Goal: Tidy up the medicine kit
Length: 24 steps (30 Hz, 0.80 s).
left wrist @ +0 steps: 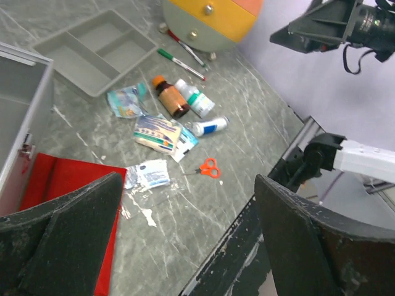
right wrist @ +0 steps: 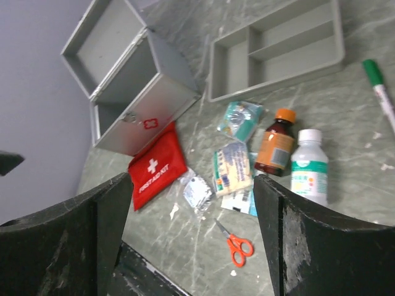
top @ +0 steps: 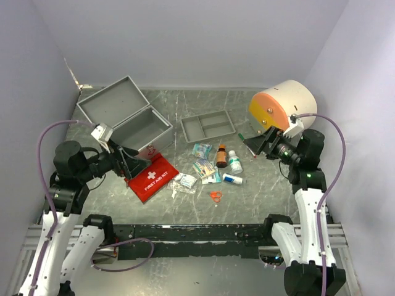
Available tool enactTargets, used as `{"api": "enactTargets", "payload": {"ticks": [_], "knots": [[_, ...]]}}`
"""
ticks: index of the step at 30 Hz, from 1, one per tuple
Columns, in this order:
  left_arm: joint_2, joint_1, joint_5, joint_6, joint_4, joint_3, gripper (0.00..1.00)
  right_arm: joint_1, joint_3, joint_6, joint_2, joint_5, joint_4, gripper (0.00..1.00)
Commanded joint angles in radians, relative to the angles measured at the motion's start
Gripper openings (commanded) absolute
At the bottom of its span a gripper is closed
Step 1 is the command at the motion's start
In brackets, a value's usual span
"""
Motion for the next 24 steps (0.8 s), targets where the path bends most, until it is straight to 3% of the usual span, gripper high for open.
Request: {"api": "enactTargets", "payload": {"ticks": [1, 8, 16, 24], "knots": [[0.042, -0.022, 0.153, -0.012, 0.074, -0.028, 0.99, -0.012, -0.038, 0.066, -0.006, -0.174, 0.138, 0.82], [0.181, -0.106, 0.113, -0.034, 0.080, -0.078, 0.95, 0.067, -0.090, 0.122, 0.011, -0.198, 0.271, 0.88], [0.347, -0.354, -0.346, -0.113, 0.053, -0.093, 0.87, 0.414, -0.018, 0.096, 0.166, 0.169, 0.275, 0.79], [0.441, -0.405, -0.627, -0.249, -0.011, -0.099, 0.75, 0.590, -0.043, 0.168, 0.289, 0.322, 0.419, 0.71]]}}
